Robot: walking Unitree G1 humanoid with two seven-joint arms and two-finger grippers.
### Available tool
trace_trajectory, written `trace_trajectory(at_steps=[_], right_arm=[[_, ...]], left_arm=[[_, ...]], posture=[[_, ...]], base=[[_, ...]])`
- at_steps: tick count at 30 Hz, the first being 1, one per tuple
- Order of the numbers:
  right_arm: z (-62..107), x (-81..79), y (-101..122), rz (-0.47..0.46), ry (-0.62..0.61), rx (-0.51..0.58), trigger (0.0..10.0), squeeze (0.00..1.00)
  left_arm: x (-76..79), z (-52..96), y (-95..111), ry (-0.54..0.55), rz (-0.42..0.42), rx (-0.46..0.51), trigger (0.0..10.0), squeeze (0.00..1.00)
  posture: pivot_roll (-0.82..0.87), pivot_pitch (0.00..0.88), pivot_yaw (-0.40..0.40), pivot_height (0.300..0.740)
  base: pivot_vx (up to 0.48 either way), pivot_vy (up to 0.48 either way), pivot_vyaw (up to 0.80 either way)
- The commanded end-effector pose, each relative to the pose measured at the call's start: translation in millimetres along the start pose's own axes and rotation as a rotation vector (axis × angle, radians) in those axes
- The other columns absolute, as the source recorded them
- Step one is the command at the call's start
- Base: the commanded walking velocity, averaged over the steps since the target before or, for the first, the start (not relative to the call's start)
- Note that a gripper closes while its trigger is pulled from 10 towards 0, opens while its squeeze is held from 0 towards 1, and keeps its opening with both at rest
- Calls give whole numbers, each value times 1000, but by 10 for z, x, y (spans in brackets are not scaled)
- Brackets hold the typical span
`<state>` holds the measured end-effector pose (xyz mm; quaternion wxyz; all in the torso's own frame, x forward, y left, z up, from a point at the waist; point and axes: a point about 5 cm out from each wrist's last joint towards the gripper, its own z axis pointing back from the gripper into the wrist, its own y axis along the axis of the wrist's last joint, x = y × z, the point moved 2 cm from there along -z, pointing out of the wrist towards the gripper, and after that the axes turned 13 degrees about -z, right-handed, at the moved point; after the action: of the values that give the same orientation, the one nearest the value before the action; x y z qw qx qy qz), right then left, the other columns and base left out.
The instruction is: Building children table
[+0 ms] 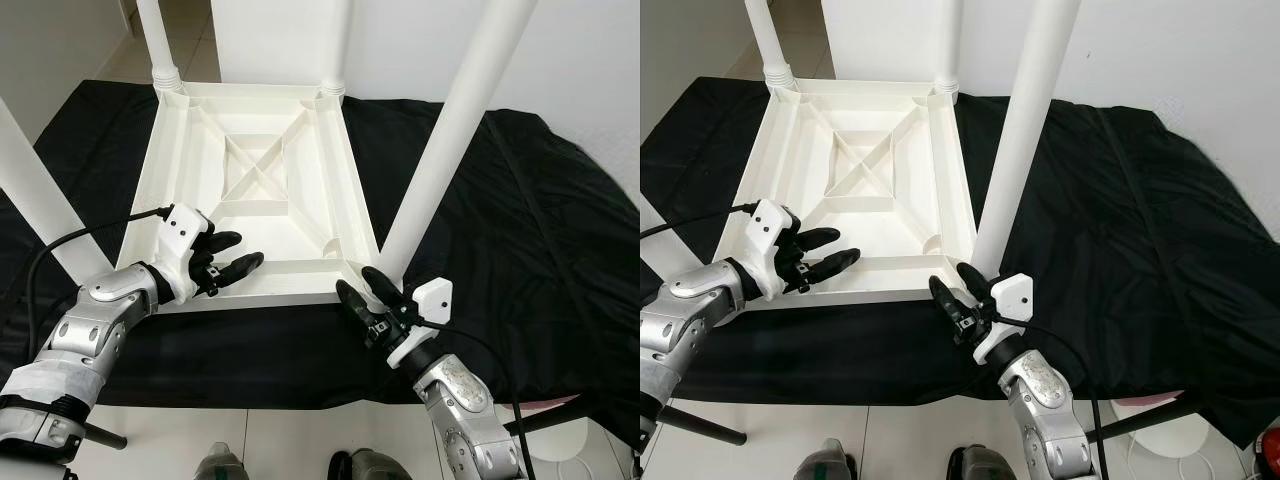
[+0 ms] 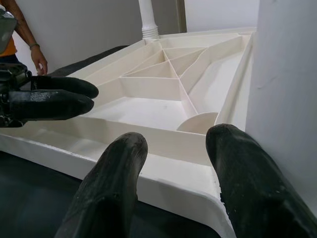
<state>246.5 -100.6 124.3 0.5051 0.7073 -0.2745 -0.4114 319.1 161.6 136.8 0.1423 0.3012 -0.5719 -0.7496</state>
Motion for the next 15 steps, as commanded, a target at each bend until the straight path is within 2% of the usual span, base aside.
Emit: trace_trajectory(at_steps=[1, 2, 3, 5, 7, 9, 12, 15], right_arm=[[32, 250, 97, 77, -160, 40, 10000, 0], [90, 323, 107, 96, -233, 49, 10000, 0], [90, 323, 107, 96, -233, 49, 10000, 0], [206, 354, 66, 97, -287, 34, 10000, 0], [206, 354, 66, 97, -287, 34, 10000, 0], [228, 316, 56, 83, -270, 29, 10000, 0], [168, 193, 109, 79, -190, 44, 10000, 0], [120, 137, 138, 68, -158, 56, 10000, 0]], left_arm=[[162, 5, 50, -253, -28, 47, 10000, 0], [165, -2, 51, -257, -32, 46, 10000, 0], [165, -2, 51, -257, -32, 46, 10000, 0], [156, -1, 45, -268, -43, 36, 10000, 0], [156, -1, 45, -268, -43, 36, 10000, 0], [149, -4, 23, -274, -63, 14, 10000, 0], [126, -63, -47, -254, -95, -48, 10000, 0], [76, -127, -60, -215, -110, -72, 10000, 0]], posture=[[18, 57, -29, 740], [16, 58, -31, 740], [16, 58, -31, 740], [11, 61, -29, 740], [11, 61, -29, 740], [4, 63, -26, 740], [2, 62, -24, 740], [5, 68, -21, 740]], base=[[0, 0, 0], [0, 0, 0], [0, 0, 0], [0, 0, 0], [0, 0, 0], [0, 0, 0], [0, 0, 0], [0, 0, 0]])
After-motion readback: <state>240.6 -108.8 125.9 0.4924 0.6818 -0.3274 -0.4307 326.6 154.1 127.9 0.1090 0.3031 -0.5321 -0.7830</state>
